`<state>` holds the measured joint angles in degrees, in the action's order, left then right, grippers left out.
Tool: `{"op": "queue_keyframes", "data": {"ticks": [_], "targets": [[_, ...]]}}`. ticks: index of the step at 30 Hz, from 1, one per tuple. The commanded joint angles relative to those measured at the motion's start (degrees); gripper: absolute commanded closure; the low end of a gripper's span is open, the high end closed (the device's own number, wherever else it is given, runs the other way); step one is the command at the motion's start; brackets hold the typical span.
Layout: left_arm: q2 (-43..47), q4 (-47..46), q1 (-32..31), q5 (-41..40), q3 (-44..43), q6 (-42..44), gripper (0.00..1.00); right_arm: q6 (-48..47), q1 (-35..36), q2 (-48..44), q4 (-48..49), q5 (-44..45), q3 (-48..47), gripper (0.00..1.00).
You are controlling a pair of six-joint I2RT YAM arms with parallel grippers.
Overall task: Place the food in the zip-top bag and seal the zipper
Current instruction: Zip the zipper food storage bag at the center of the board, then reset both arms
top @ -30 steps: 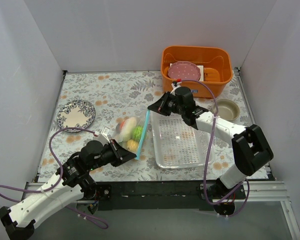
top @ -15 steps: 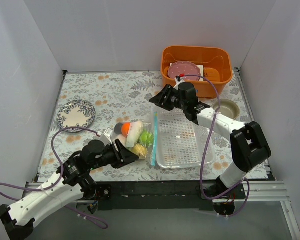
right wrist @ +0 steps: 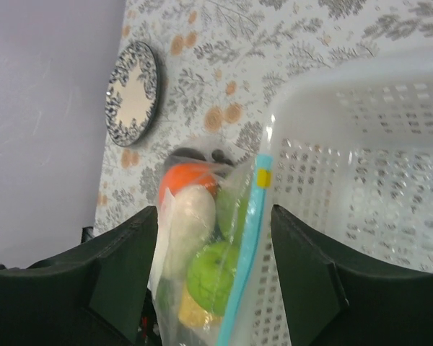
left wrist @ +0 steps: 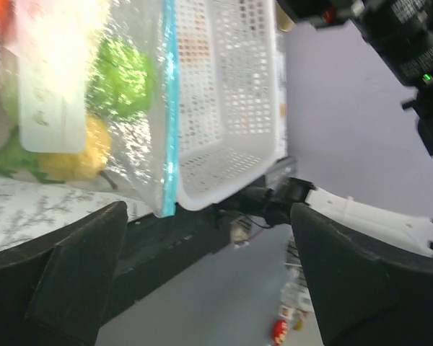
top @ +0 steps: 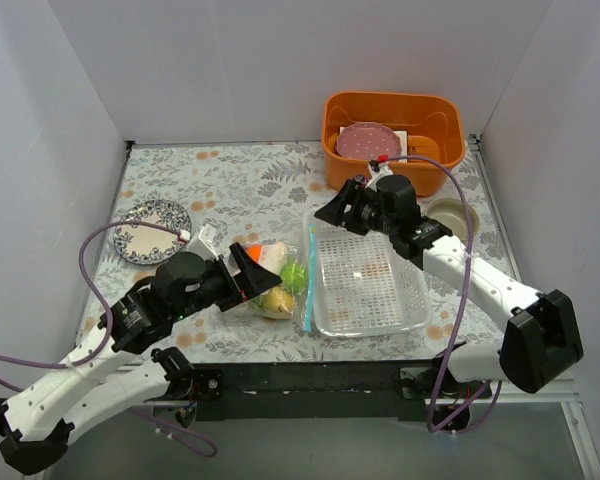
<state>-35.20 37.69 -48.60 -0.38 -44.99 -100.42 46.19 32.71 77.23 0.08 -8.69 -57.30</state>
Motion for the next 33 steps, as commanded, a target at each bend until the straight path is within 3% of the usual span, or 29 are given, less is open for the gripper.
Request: {"op": "queue_keyframes", "data": {"ticks": [1, 7, 11, 16, 21, 26, 33], "targets": [[-8.2, 6.5, -0.1, -8.1, -7.9, 8.3, 0.02, -3.7, 0.4, -4.4, -8.1, 3.1, 5.0, 0.29], [-19.1, 7.3, 2.0, -8.0, -18.1, 17.3, 0.02, -10.9, 0.4, -8.2, -14.8, 5.6, 6.7, 0.27], [-23.2, 7.4, 8.6, -4.2, -22.7, 21.6, 0.02, -15.2, -0.5, -10.8, -20.0, 10.9, 5.7, 0.23], [-25.8, 5.1, 28.2, 10.9, -25.7, 27.3, 0.02, -19.6, -3.5, -13.1, -24.2, 13.5, 4.1, 0.17], [-34.7, 7.6, 43.4, 25.9, -31.1, 34.2, 0.02, -23.0, -16.4, -14.7, -27.4, 10.3, 3.7, 0.14], [-36.7, 7.8, 43.9, 18.3, -33.1, 35.6, 0.02, -23.9, -27.0, -18.1, -26.4, 10.8, 5.4, 0.13], [-30.3, 1.9, 44.0, 14.3, -24.5, 33.0, 0.02, -24.7, -30.5, -19.4, -25.0, 13.1, 9.0, 0.13]]}}
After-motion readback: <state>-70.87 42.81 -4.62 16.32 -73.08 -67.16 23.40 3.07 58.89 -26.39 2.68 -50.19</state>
